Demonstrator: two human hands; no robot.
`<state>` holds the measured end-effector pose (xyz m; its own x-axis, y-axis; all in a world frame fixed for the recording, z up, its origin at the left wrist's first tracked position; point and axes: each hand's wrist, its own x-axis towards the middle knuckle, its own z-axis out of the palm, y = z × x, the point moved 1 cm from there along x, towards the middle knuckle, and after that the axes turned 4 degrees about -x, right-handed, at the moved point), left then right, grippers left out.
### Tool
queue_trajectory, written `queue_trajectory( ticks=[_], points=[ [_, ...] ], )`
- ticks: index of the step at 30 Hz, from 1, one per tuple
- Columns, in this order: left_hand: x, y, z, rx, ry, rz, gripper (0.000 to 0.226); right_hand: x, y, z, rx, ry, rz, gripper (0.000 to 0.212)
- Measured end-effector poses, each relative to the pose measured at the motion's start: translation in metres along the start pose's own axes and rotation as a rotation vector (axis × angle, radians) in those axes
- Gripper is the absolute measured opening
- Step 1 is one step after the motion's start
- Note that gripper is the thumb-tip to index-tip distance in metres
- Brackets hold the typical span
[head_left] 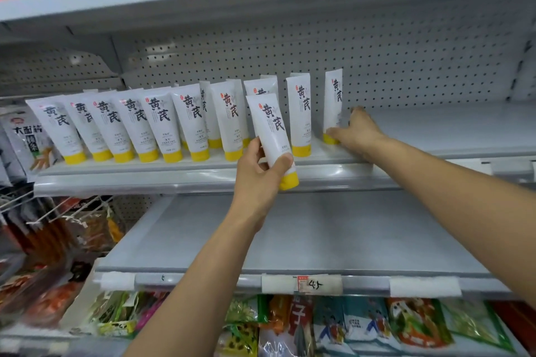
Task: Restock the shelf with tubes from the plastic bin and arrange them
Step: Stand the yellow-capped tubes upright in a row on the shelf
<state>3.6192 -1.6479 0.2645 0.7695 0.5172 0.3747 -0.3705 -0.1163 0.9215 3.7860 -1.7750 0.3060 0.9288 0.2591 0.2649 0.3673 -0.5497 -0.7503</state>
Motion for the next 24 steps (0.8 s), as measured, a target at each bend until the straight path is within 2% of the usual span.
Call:
queue_trajectory(
  ticks=[2, 4, 5, 8, 9, 15, 21, 24],
  points=[
    [-0.001, 0.004, 0.004, 0.001, -0.015, 0.005, 0.042, -0.012, 0.001, -0.005, -0.031, 0.056, -0.088, 0.056],
    [-0.002, 0.008, 0.009, -0.009, -0.023, 0.015, 0.043, -0.028, 0.0, -0.011, 0.04, 0.02, -0.191, 0.036],
    [-0.002, 0.01, 0.011, -0.016, -0.022, 0.021, 0.044, -0.037, -0.001, -0.014, 0.098, -0.074, -0.235, 0.03],
    [-0.002, 0.015, 0.02, -0.033, -0.029, 0.035, 0.047, -0.07, -0.011, -0.018, 0.176, -0.486, -0.33, 0.035],
    [-0.002, 0.016, 0.024, -0.032, -0.032, 0.034, 0.048, -0.077, -0.013, -0.016, 0.168, -0.54, -0.351, 0.035],
    [-0.003, 0.016, 0.035, -0.027, -0.073, 0.014, 0.046, -0.083, -0.015, -0.004, 0.251, -0.399, -0.395, 0.037],
    [-0.006, 0.007, 0.015, 0.219, -0.053, 0.081, 0.035, -0.052, -0.004, -0.01, 0.206, -0.121, -0.227, 0.045],
    [-0.008, -0.002, 0.004, 0.29, -0.056, 0.086, 0.026, -0.038, 0.0, -0.01, 0.131, -0.05, -0.156, 0.042]
  ],
)
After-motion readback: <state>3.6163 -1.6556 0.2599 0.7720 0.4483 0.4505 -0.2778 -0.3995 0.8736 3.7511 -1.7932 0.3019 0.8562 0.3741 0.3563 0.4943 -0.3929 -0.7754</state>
